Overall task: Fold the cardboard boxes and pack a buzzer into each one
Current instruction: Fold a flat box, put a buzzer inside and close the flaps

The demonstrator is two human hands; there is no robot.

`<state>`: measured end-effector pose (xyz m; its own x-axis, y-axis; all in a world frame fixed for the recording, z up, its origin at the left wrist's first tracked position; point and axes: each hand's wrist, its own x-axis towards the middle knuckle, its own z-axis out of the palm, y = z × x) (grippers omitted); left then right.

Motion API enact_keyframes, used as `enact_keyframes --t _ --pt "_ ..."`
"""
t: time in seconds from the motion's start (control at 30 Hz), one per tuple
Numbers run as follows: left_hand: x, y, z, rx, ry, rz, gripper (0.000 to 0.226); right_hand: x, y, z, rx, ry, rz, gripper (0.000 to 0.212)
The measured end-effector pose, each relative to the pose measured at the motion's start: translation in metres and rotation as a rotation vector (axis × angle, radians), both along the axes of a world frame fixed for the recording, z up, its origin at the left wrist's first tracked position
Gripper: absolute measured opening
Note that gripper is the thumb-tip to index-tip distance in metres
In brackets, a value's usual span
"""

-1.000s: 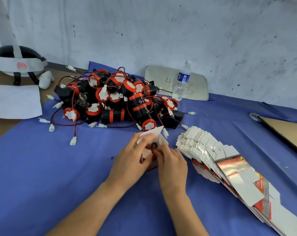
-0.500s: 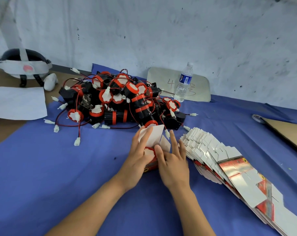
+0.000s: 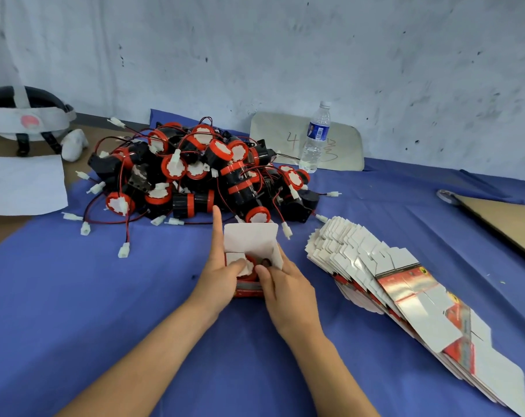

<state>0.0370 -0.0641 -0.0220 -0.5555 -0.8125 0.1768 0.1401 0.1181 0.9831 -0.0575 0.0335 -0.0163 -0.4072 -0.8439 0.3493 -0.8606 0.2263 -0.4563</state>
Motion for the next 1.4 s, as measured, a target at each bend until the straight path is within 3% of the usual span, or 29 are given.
enact_keyframes --t 0.07,0.17,0.33,0.5,0.63,0.73,0.87,0.97,1.03,1.07,1.2,1.4 --pt "-0.001 0.003 0.0 -0.045 -0.031 0.042 0.095 0.003 -0.001 -0.002 0.066 0.031 -0.034 0.044" --pt "-0.005 0.01 0.002 -0.061 -0.014 0.158 0.089 0.015 -0.002 0.001 -0.123 -0.014 -0.045 0.031" --pt "-0.008 0.018 -0.003 -0.248 -0.091 0.536 0.051 0.022 -0.004 0.001 -0.362 0.322 -0.104 0.015" --pt "-0.007 0.016 -0.004 -0.149 -0.056 0.489 0.044 0.022 -0.004 -0.001 -0.443 0.302 -0.112 0.019" --pt "-0.004 0.014 -0.002 -0.165 -0.094 0.443 0.038 0.017 -0.006 -0.007 -0.515 0.119 -0.101 0.017" --pt "0.0 0.014 0.001 -0.33 -0.14 0.424 0.033 0.015 -0.008 -0.011 -0.521 -0.131 -0.119 0.007" --pt "-0.001 0.015 0.0 -0.428 -0.176 0.25 0.036 0.01 -0.007 -0.009 -0.516 -0.393 -0.083 0.019" --pt "-0.003 0.018 -0.001 -0.454 -0.173 0.15 0.034 0.01 -0.004 -0.006 -0.522 -0.337 0.022 0.035" --pt "-0.001 0.017 0.0 -0.522 -0.158 0.14 0.035 0.012 0.0 -0.004 -0.482 -0.209 0.11 0.068" --pt "0.0 0.016 0.001 -0.55 -0.148 0.121 0.037 0.013 0.001 -0.004 -0.464 -0.171 0.127 0.073" --pt "0.001 0.013 0.003 -0.599 -0.184 0.075 0.029 0.012 0.0 -0.005 -0.512 -0.387 0.054 0.038" --pt "-0.001 0.015 0.001 -0.408 -0.107 0.176 0.035 0.012 0.0 -0.002 -0.494 -0.504 0.011 0.024"
